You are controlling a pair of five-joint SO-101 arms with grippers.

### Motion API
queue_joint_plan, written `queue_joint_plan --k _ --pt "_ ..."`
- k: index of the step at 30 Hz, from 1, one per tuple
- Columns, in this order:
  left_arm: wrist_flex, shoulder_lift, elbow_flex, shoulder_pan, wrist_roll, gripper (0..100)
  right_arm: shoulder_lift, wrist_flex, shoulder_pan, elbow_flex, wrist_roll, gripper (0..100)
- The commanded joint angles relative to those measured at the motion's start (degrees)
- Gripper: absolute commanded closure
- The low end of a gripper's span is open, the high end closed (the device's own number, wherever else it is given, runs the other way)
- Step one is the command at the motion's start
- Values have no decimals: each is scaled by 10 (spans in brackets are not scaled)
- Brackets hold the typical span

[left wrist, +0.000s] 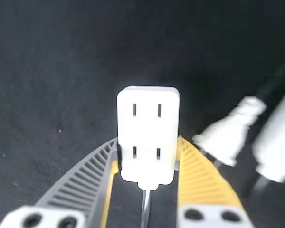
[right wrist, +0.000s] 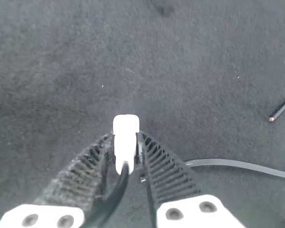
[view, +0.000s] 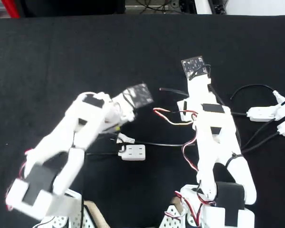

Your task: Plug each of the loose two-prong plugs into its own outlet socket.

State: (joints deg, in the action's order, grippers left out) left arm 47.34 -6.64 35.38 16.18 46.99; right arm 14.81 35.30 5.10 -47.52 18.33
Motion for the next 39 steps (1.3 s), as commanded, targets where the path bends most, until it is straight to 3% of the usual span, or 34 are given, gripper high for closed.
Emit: queue_joint_plan --k 1,5,10,21,29,39 --pt "-25 -148 50 56 -63 971 29 2 8 15 1 987" --pt "-65 -150 43 88 -127 971 29 10 16 22 1 987" --pt "-68 -90 1 133 -146 972 29 27 40 38 -27 987" --pt "-62 47 -95 110 -147 967 29 30 45 44 -35 987" --pt "-19 53 -120 106 -147 750 29 30 44 43 -35 987" --pt "2 52 -123 111 -164 740 29 31 44 43 -35 987"
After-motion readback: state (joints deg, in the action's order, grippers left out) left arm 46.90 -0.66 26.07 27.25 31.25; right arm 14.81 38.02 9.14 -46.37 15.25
